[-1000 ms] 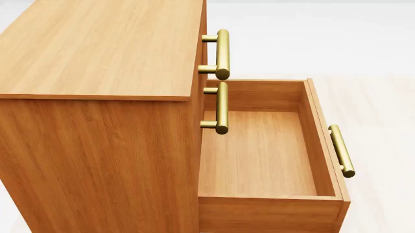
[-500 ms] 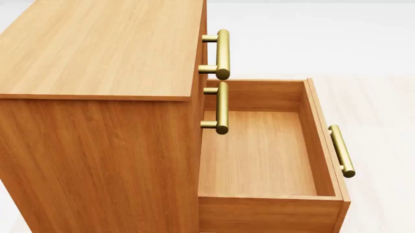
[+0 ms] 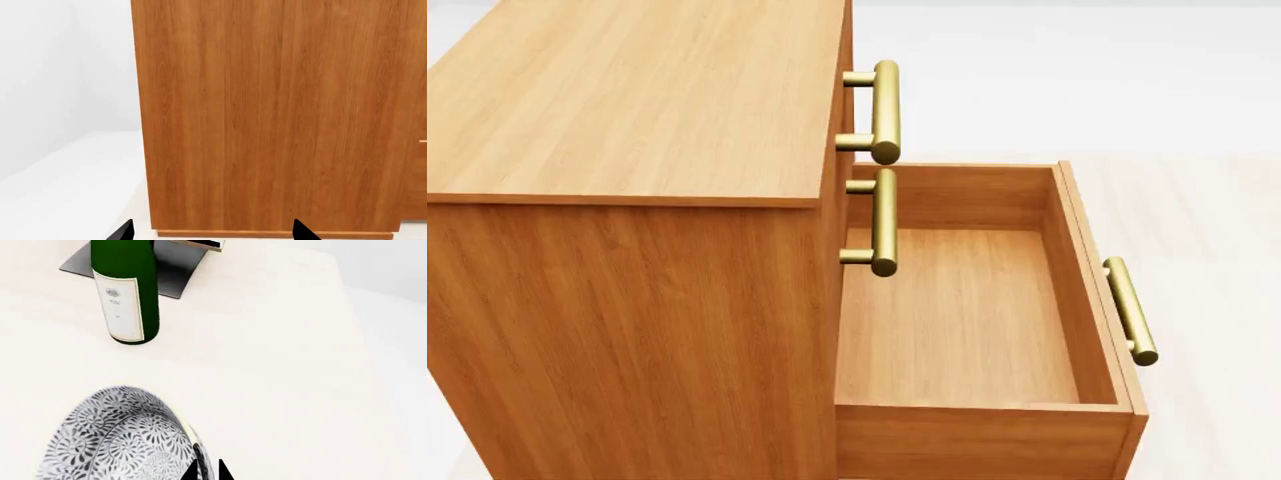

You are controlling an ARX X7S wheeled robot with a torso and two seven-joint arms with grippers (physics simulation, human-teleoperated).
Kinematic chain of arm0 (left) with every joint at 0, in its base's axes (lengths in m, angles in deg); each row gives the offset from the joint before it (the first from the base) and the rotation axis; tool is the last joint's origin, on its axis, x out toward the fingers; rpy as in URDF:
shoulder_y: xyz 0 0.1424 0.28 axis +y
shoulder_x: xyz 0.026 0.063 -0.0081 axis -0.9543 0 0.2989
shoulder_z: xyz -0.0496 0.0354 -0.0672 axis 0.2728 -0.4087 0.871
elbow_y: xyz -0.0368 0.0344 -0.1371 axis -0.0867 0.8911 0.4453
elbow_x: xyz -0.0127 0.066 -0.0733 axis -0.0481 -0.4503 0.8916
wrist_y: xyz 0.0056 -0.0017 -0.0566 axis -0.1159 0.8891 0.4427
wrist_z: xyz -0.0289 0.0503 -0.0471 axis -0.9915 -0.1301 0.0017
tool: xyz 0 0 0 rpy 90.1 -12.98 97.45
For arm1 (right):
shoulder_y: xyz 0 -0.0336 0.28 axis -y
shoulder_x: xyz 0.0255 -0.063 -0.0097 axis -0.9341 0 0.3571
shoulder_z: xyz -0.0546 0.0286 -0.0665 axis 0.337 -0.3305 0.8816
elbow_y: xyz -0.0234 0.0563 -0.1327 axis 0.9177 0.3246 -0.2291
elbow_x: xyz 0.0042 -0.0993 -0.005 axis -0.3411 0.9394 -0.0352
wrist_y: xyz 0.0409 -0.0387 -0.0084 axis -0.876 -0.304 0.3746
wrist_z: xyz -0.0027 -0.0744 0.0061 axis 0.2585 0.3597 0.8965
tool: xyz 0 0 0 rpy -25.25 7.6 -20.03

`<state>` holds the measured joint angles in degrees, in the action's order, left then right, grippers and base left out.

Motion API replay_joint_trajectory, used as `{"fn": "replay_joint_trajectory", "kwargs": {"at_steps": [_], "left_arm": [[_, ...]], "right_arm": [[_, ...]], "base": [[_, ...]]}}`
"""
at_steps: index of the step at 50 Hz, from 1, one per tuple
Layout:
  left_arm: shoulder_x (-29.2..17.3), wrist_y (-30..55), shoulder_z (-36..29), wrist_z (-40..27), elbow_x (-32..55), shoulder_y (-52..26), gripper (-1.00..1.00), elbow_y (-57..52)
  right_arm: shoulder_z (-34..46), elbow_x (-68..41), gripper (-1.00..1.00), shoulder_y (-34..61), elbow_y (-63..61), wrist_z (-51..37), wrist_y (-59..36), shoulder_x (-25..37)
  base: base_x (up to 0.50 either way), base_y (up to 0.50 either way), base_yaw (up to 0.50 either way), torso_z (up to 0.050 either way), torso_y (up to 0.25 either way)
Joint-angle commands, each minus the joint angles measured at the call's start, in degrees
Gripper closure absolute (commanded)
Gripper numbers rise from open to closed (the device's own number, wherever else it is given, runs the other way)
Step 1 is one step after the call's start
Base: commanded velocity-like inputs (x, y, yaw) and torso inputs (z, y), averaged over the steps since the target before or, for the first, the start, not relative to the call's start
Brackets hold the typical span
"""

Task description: Put the bowl in the bottom drawer of the cabinet and close it.

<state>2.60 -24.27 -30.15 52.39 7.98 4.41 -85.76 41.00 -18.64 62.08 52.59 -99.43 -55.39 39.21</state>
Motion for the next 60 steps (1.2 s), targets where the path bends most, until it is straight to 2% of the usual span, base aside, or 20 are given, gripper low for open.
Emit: {"fn": "replay_joint_trajectory", "kwargs": {"at_steps": [1, 11, 17, 24, 37, 60], "left_arm": [[-0.17, 0.15, -0.15, -0.31, -0.15, 0.09, -1.0, -0.25], [-0.35, 0.21, -0.28, -0.46, -0.07, 0.17, -1.0, -0.48], [-0.49, 0.37, -0.35, -0.52, 0.13, 0.2, -1.0, -0.77], [-0.64, 0.49, -0.44, -0.61, 0.25, 0.23, -1.0, -1.06], [-0.76, 0.51, -0.59, -0.74, 0.44, 0.04, -1.0, -0.93], [-0.91, 0.88, -0.85, -0.75, 1.26, -0.72, -1.0, -0.48]], "right_arm": [[7.0, 2.69, 1.0, -2.02, -9.42, 3.14, 0.82, 0.79], [11.3, 2.69, 1.0, -0.54, -14.31, 6.52, -0.05, 1.88], [17.28, 4.57, 1.0, 2.36, -15.83, 9.45, 1.02, 3.99], [19.25, 2.01, 1.0, 6.98, -16.3, 14.14, -1.81, 4.56], [22.49, 1.59, 1.0, 12.95, -13.97, 17.1, -3.39, 5.41], [31.74, 2.88, 1.0, 27.2, 5.85, 24.21, 3.36, 2.21]], "base": [[0.0, 0.0, 0.0, 0.0, 0.0], [0.0, 0.0, 0.0, 0.0, 0.0], [0.0, 0.0, 0.0, 0.0, 0.0], [0.0, 0.0, 0.0, 0.0, 0.0], [0.0, 0.0, 0.0, 0.0, 0.0], [0.0, 0.0, 0.0, 0.0, 0.0]]}}
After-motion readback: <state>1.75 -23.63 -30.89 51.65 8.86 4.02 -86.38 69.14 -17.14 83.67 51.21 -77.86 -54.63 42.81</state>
